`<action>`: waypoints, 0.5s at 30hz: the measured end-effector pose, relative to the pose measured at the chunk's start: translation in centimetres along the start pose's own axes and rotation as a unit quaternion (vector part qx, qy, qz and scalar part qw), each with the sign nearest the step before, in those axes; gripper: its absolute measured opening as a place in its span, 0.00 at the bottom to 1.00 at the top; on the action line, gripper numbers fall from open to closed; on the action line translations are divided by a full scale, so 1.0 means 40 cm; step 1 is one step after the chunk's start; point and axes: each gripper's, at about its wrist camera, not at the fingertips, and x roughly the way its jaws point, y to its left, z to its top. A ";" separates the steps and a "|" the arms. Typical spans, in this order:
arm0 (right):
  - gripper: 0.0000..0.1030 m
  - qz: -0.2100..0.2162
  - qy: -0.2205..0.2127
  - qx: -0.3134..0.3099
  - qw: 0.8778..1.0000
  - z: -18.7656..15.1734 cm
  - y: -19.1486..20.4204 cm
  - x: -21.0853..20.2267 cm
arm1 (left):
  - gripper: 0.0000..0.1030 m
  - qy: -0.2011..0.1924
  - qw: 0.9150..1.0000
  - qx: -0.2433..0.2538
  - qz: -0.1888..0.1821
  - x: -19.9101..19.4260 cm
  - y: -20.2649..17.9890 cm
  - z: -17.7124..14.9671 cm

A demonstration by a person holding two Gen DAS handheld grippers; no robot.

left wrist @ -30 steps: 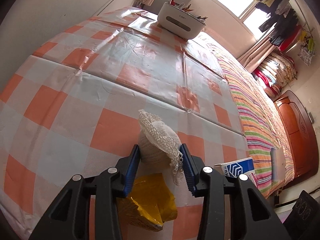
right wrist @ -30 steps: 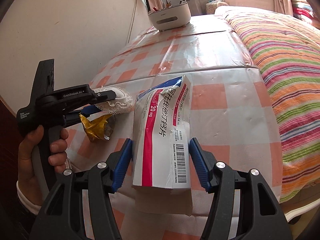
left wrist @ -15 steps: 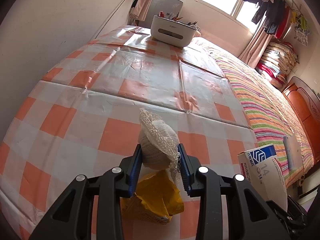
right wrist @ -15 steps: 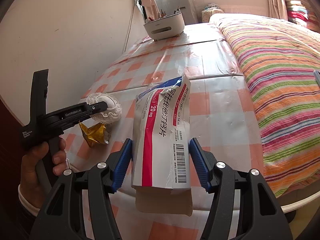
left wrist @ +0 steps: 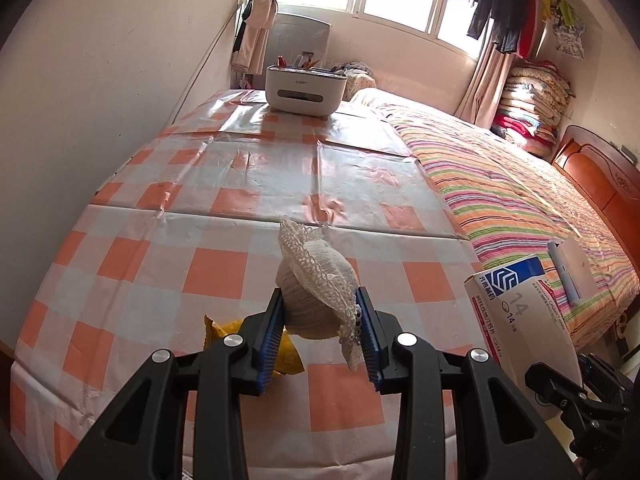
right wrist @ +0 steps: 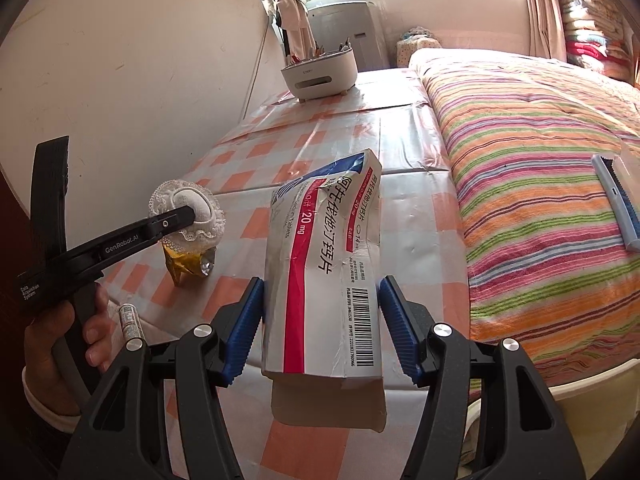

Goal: Collect trash
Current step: 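Carry the medicine box and lace cloth over the cream bin with both grippers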

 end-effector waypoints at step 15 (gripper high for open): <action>0.57 -0.036 -0.023 0.008 0.999 -0.038 -0.085 -0.113 | 0.33 0.002 0.997 0.071 -0.040 -0.068 -0.170 -0.100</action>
